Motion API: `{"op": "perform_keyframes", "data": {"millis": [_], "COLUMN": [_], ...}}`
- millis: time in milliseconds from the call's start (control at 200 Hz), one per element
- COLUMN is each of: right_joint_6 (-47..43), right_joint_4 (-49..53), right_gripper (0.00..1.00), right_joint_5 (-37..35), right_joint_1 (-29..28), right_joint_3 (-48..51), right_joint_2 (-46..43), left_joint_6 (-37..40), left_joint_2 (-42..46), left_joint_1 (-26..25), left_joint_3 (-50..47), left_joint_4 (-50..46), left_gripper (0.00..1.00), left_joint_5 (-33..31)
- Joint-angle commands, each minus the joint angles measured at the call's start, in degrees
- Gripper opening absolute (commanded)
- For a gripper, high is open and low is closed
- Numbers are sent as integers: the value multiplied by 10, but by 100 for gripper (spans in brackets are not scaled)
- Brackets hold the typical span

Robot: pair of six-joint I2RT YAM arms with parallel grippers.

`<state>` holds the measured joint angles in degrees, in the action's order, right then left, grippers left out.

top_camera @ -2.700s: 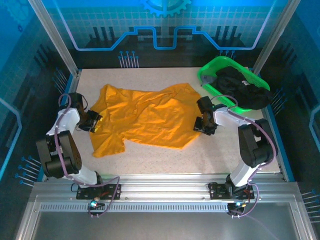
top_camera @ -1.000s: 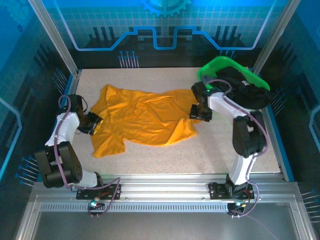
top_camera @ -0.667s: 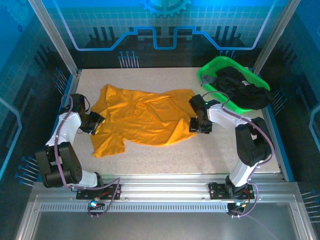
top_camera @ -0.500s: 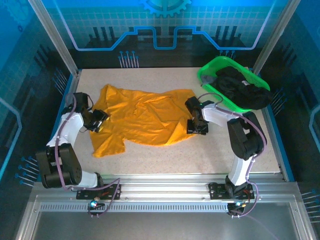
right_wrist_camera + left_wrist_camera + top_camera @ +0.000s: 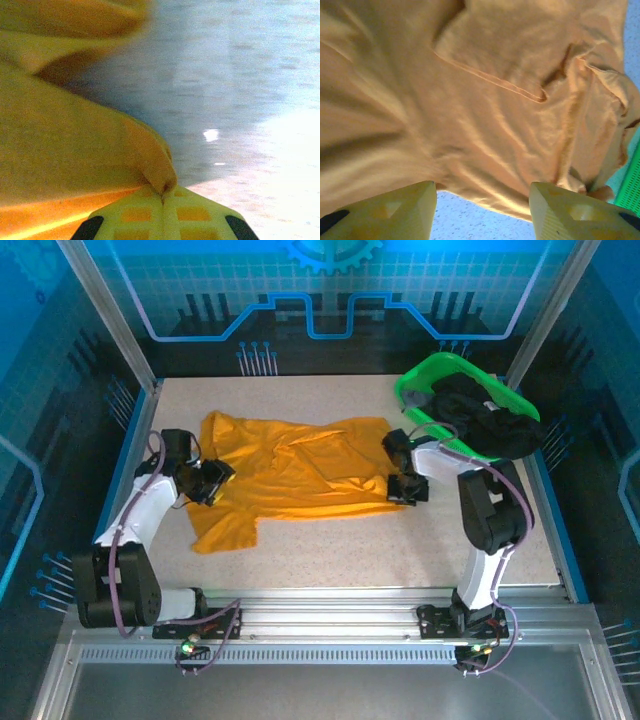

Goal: Fold and stack the t-shirts

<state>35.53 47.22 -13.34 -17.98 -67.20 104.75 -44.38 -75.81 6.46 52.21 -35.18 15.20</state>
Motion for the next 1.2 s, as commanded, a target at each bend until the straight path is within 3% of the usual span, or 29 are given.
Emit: {"op": "perform_keyframes", "data": {"millis": [0, 115, 245, 455, 645, 905, 1195], "right_joint_6": [2, -14, -25, -20, -12, -9, -6], "right_joint_4": [57, 60, 64, 62, 67, 66, 64], "right_gripper": [0, 0, 0, 0, 0, 0, 0], "right_joint_5": [-61, -71, -65, -36, -33, -28, -21], "right_joint_1": [61, 111, 132, 107, 78, 70, 61], "right_joint_3": [29, 37, 25, 15, 5, 1, 1], "right_joint_2": [-60, -80, -68, -57, -49, -51, -57], "left_joint_6": [24, 44, 66, 70, 53, 54, 53], "left_joint_2": [11, -2, -21, -58, -71, -104, -141], "left_joint_1": [-2, -1, 17, 25, 3, -18, -29], "left_joint_3": [19, 34, 36, -4, -45, -65, -70], "left_joint_4": [-65, -94, -105, -97, -49, -25, 40], "left_gripper": [54, 55, 55, 50, 53, 54, 45], "left_joint_5": [-55, -103, -138, -106, -59, -59, -41]}}
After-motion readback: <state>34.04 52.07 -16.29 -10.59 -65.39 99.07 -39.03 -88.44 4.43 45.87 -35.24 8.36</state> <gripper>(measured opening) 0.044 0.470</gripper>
